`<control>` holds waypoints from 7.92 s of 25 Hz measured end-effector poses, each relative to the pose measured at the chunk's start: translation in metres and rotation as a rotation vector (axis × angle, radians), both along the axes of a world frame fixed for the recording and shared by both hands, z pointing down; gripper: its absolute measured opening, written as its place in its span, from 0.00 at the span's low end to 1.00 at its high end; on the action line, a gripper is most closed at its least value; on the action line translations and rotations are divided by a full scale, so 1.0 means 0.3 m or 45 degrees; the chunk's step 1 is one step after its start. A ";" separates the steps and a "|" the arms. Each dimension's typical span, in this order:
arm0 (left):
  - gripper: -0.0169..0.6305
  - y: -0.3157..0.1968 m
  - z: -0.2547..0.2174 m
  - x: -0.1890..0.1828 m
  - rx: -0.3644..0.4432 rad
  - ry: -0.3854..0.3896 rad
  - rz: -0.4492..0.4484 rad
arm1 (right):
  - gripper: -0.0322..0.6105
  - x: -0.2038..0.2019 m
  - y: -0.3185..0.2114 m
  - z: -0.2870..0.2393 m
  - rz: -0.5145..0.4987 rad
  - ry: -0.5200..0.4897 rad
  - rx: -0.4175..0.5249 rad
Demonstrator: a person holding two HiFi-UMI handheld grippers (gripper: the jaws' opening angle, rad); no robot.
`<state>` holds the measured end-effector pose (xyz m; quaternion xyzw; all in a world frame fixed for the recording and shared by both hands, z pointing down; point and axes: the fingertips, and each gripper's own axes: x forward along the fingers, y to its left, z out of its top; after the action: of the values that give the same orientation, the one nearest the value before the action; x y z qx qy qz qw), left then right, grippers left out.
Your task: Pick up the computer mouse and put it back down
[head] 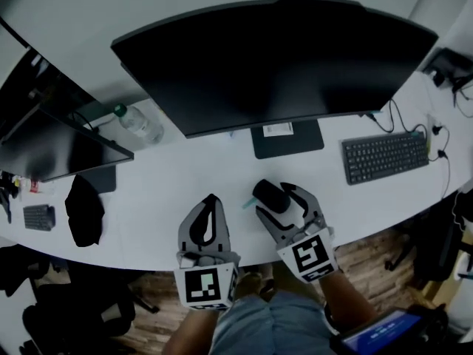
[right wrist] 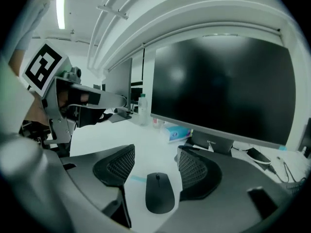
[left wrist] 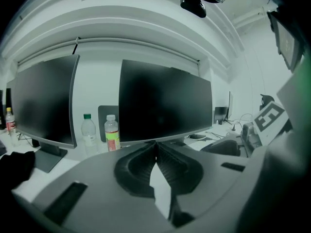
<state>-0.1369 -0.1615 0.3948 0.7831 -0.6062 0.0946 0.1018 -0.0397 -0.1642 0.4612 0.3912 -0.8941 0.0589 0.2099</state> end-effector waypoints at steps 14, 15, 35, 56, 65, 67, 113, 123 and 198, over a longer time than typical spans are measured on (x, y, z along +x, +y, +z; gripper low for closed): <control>0.04 -0.002 0.272 -0.002 -0.246 0.014 -0.076 | 0.61 0.028 -0.013 0.335 -0.057 0.095 -0.241; 0.04 -0.001 0.282 -0.004 -0.254 0.013 -0.080 | 0.61 0.029 -0.013 0.347 -0.062 0.100 -0.252; 0.04 -0.014 0.298 -0.016 -0.256 0.013 -0.122 | 0.60 0.043 -0.007 0.450 -0.094 0.216 -0.361; 0.04 -0.004 0.022 0.020 -0.012 -0.013 -0.040 | 0.52 0.081 -0.039 0.079 0.053 0.053 -0.120; 0.04 0.003 -0.232 0.073 0.238 -0.010 0.067 | 0.52 0.113 -0.011 -0.328 0.147 -0.037 0.176; 0.04 -0.023 -0.292 0.085 0.311 -0.005 0.092 | 0.52 0.135 -0.029 -0.411 0.167 -0.028 0.269; 0.04 -0.076 -0.197 0.248 0.214 -0.062 0.176 | 0.52 0.390 -0.030 -0.152 0.342 0.024 0.054; 0.04 -0.113 -0.112 0.261 0.137 -0.096 0.172 | 0.52 0.428 -0.052 0.053 0.351 0.061 -0.090; 0.04 0.012 -0.576 0.206 0.531 0.058 0.227 | 0.07 0.312 0.052 -0.751 0.439 -0.210 0.648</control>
<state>-0.0750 -0.1578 0.2220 0.8395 -0.5388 -0.0417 -0.0572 0.0540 -0.1485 0.2359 0.5708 -0.8147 -0.1005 0.0189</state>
